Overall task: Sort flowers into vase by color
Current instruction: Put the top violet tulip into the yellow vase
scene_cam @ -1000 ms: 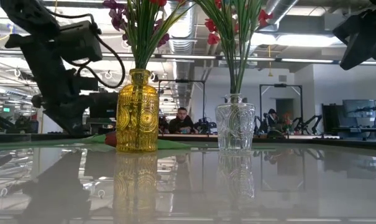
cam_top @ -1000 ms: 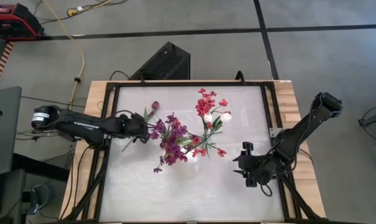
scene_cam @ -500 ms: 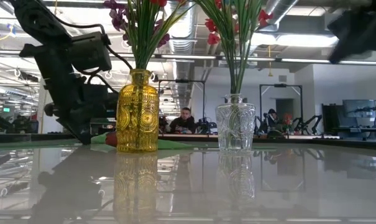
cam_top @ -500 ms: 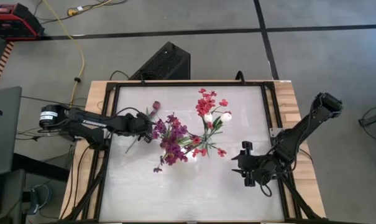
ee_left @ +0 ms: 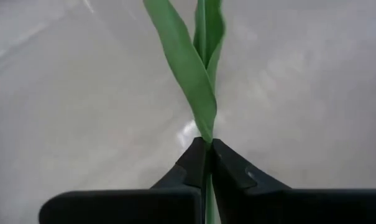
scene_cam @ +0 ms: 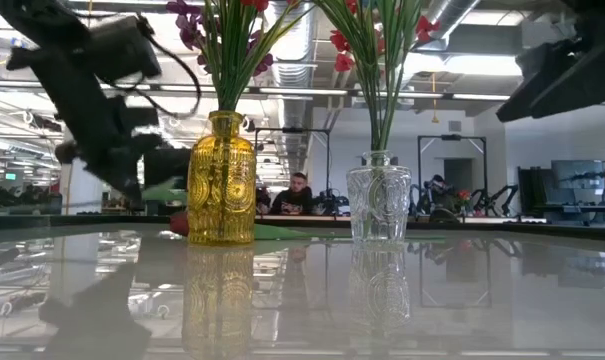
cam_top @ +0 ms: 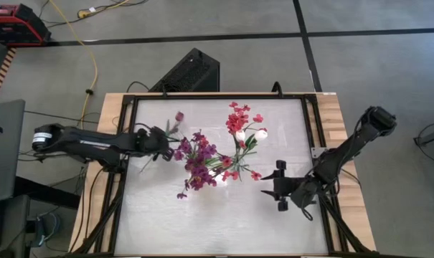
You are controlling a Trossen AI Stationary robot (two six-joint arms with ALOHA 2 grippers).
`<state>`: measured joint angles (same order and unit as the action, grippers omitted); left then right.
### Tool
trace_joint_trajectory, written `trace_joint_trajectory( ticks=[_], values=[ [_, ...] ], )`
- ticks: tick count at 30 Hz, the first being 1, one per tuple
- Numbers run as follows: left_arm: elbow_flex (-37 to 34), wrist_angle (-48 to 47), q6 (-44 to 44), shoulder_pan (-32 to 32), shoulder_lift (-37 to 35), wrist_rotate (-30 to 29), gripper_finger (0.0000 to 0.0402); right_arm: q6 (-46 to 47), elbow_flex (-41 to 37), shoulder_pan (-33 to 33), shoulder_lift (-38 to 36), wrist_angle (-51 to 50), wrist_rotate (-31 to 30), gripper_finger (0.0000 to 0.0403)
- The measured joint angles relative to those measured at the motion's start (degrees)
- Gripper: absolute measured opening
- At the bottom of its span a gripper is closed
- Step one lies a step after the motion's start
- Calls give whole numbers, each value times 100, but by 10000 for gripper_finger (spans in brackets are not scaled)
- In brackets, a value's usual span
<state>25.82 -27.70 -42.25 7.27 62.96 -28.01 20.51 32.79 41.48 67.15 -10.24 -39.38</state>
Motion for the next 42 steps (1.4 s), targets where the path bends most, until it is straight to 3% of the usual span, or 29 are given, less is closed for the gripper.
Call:
trace_joint_trajectory(
  ticks=[7,10,16,19,22,26,30,34,38,42],
  values=[
    [0,38,-1053,-542,-1342,-1964,0,-1,-204,-88,-451,322,7,232],
    [7,656,-1025,-981,-1814,-2541,0,-4,-200,-28,-638,361,17,232],
    [9,3092,321,-2025,-1936,-3290,0,-150,-200,131,-742,467,24,232],
    [11,4676,1645,-2520,-1739,-3977,0,-156,-198,116,-710,539,26,232],
    [11,6180,3155,-2859,-1526,-4217,0,-152,-198,157,-681,589,46,232],
    [11,7305,4613,-3206,-1410,-3343,0,-109,-198,300,-681,623,61,232],
    [11,7722,5354,-3623,-1408,-2649,0,-46,-198,440,-681,618,61,232],
    [11,7847,5822,-3972,-1399,-1378,0,4,-198,530,-681,605,61,232],
    [-15,8431,6092,-4193,-951,-1156,0,4,-198,540,-681,604,57,232],
    [-154,10099,6674,-4307,-154,-649,0,5,-198,531,-681,607,49,232]
  ],
)
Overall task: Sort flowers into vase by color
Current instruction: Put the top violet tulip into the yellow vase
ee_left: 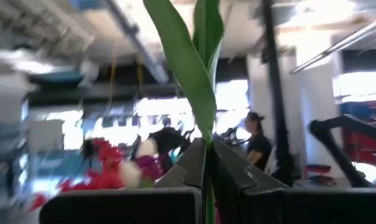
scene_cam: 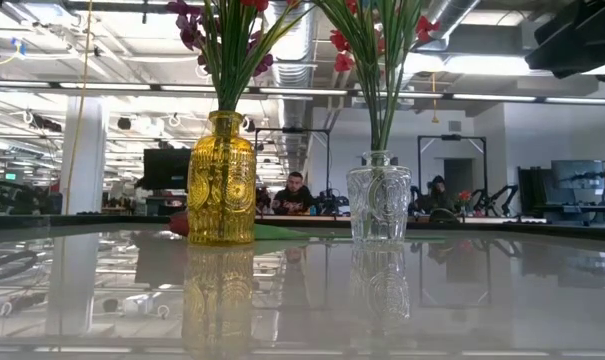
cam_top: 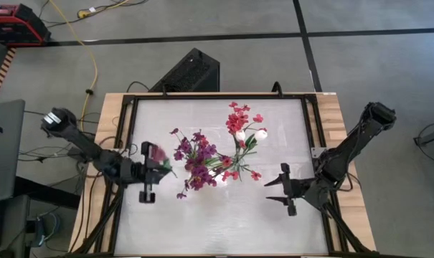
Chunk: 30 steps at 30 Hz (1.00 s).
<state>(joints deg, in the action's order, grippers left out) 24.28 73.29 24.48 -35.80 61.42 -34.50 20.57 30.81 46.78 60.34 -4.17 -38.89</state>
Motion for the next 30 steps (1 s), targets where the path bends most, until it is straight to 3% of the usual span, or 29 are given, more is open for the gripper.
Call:
trace_joint_trajectory(
  ticks=[4,10,17,20,24,27,30],
  values=[
    [-123,1582,477,-43,795,382,0,10,0,0,0,29,-1,232],
    [208,1665,642,-69,945,984,0,144,2,2,0,45,4,232],
    [366,1611,1148,-210,657,574,0,156,2,2,0,58,4,232],
    [353,1305,1215,-265,533,-65,0,156,2,2,0,83,4,232],
    [351,467,1151,-420,374,-1789,0,187,4,2,0,104,7,232],
    [347,443,926,-478,216,-3179,0,189,4,2,0,104,31,232],
    [347,482,884,-338,-43,-3904,0,189,3,2,2,104,43,232]
  ],
)
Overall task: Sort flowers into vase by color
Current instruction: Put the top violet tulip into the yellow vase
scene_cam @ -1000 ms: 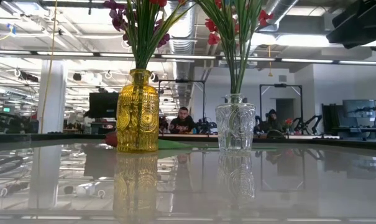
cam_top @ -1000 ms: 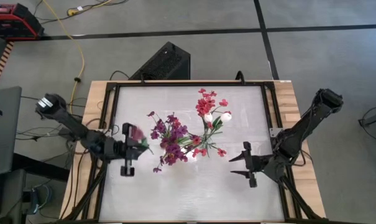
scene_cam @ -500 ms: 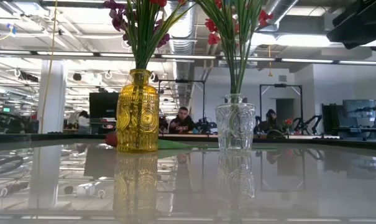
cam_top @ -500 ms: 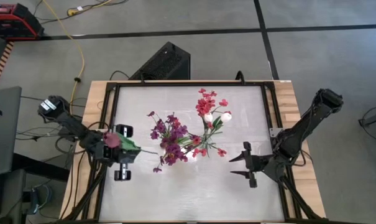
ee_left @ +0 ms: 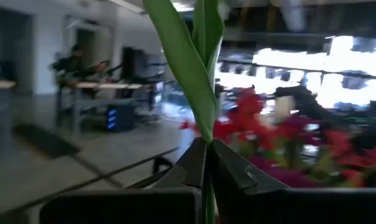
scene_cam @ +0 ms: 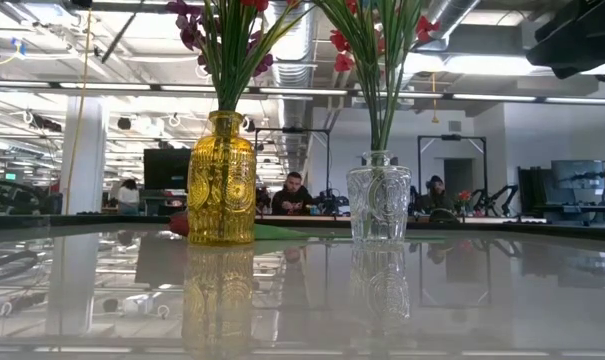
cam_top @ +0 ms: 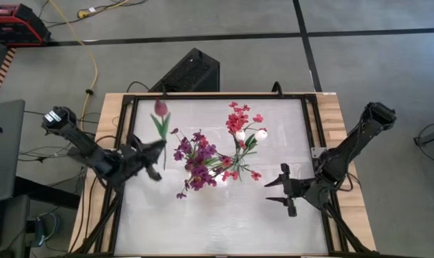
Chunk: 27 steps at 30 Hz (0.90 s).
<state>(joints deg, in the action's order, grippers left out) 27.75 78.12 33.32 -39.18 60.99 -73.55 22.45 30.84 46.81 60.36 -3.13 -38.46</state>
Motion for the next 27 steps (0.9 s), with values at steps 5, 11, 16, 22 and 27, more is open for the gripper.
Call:
trace_joint_trajectory(
  ticks=[5,11,16,22,27],
  values=[
    [-217,-34,76,731,-377,-1622,0,-15,0,-46,0,2,4,232],
    [-1139,220,-854,1482,-1144,-1644,0,181,3,-10,137,48,170,232],
    [-1989,187,-1861,1609,-1762,-1647,0,306,3,13,532,63,425,232],
    [-2524,-46,-2567,1604,-2120,-820,0,271,3,-82,1070,276,474,232],
    [-2118,-1648,-3312,1927,-2084,645,0,32,3,-250,1212,665,605,232]
  ],
)
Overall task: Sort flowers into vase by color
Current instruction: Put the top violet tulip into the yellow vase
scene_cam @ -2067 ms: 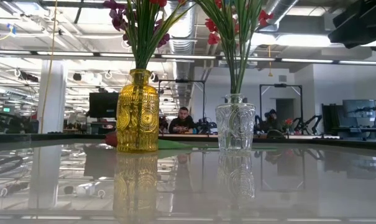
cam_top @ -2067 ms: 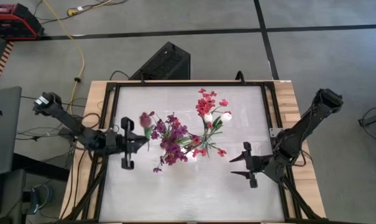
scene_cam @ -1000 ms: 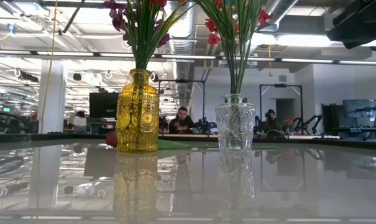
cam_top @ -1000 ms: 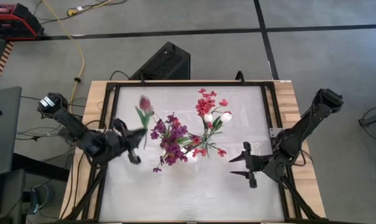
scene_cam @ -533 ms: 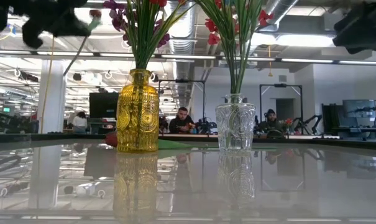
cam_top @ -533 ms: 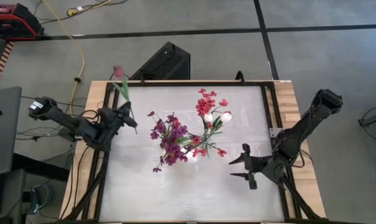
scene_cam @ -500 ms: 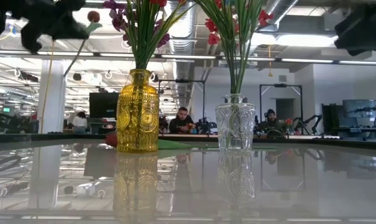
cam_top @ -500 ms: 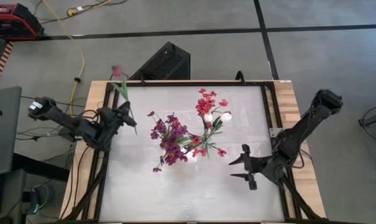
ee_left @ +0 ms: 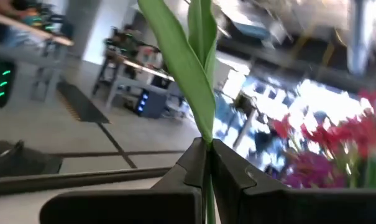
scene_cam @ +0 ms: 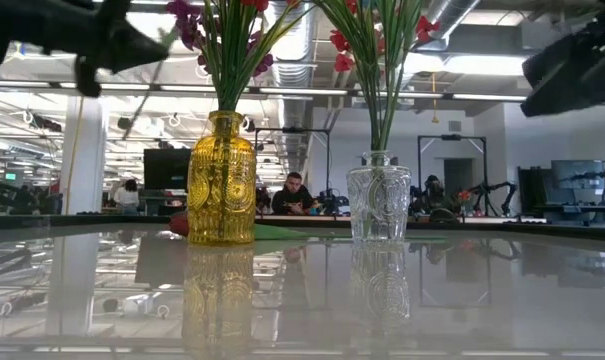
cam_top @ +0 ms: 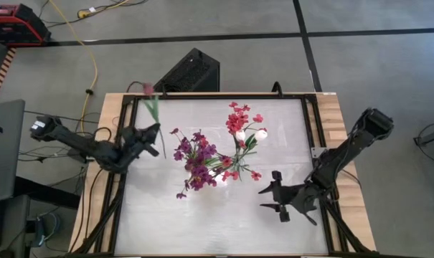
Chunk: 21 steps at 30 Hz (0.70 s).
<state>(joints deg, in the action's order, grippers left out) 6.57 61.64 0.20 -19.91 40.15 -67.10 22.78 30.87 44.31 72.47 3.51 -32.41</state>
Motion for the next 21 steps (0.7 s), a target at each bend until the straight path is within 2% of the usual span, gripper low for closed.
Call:
trace_joint_trajectory(
  ticks=[2,3,6,8,10,13,15,17,21],
  values=[
    [397,-1066,-322,271,55,296,0,-146,0,-83,-52,123,70,232],
    [607,-1606,-469,429,79,205,0,-226,0,-117,-99,164,108,232],
    [1199,-3012,-924,981,-24,-557,0,-313,0,-184,-261,275,112,232],
    [1576,-4006,-1178,1441,-96,-513,0,-264,0,-205,-333,267,112,232],
    [1944,-5489,-1959,1957,-103,-103,0,-194,0,-192,-353,265,124,232],
    [2412,-7971,-3789,2864,29,985,0,-184,0,-154,-335,260,206,232],
    [2513,-9100,-4661,3397,194,1708,0,-182,0,-147,-303,252,265,232],
    [2499,-9615,-4997,3704,347,2365,0,-178,0,-105,-303,249,274,232],
    [2483,-9629,-5073,3732,650,3140,0,-180,2,-62,-305,251,274,232]
  ],
)
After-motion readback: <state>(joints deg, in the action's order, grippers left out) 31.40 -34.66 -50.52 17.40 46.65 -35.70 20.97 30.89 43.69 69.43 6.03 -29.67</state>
